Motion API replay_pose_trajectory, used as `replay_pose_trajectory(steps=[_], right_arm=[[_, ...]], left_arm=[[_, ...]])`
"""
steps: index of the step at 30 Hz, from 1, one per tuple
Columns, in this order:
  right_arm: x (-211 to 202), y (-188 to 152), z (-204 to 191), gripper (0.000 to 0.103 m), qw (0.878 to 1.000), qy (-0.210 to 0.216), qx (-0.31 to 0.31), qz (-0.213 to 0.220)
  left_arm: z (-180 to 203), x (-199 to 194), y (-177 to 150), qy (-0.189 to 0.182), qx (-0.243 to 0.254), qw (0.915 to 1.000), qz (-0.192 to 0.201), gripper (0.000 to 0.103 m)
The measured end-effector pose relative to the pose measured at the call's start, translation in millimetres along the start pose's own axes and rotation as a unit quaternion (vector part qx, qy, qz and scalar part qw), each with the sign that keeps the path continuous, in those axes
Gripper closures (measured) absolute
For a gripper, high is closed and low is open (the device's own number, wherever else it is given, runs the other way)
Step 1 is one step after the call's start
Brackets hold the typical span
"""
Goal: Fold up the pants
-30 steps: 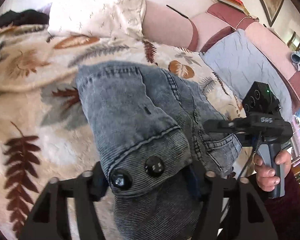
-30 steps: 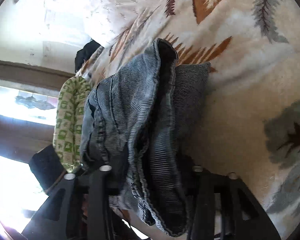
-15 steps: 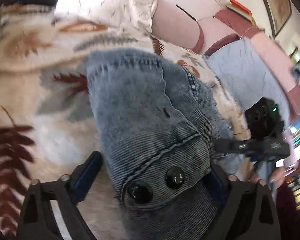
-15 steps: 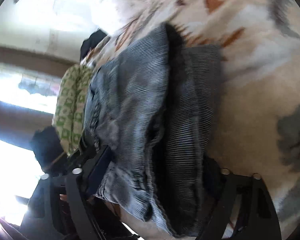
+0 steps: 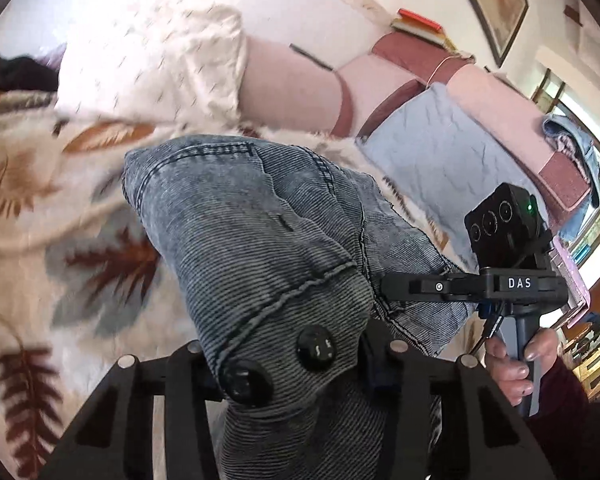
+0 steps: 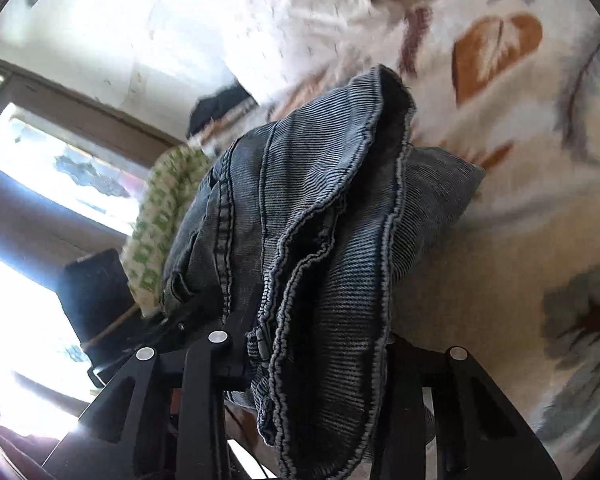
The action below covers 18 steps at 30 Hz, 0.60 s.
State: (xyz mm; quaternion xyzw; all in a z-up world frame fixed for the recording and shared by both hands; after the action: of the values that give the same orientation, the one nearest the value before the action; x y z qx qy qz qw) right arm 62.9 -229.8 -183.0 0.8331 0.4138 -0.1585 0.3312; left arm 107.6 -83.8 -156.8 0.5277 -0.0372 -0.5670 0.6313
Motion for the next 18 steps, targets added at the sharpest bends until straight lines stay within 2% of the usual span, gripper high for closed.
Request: replay_pose_trajectory(steps=[5, 9, 12, 18], right_arm=[[-14.8, 41.0, 0.2, 0.071, 0.999, -0.011, 0.000, 0.035], [-6.2, 79.6, 15.3, 0.071, 0.998, -0.031, 0.010, 0.055], [1.5, 105.5, 37.5, 0.072, 0.996, -0.052, 0.022, 0.068], [12.5, 129.9, 82.7, 0.073, 0.992, -0.082, 0.052, 0.082]], left_arm=[[2.3, 25.9, 38.5, 0.009, -0.006, 0.9999, 0.001, 0.054], [-9.1, 61.6, 57.4, 0.026, -0.021, 0.9994, -0.006, 0.054], [-16.3, 92.0, 64.3, 0.035, -0.032, 0.9988, -0.016, 0.054], [-16.6, 143.9, 68.6, 0.045, -0.031, 0.9978, -0.038, 0.054]])
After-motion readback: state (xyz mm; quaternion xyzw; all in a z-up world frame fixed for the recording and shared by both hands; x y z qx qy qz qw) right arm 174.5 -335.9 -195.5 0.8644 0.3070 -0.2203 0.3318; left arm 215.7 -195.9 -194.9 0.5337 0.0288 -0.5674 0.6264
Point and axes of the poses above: each gripper's, at about its wrist camera, not at the fingertips, and x roughly the way its jaws point, z to its right, y to its top, the point moved 7 cm from there along x, roughly the way its jaws point, and after that the axes turned 4 degrees about z, right-handed, at the moved point
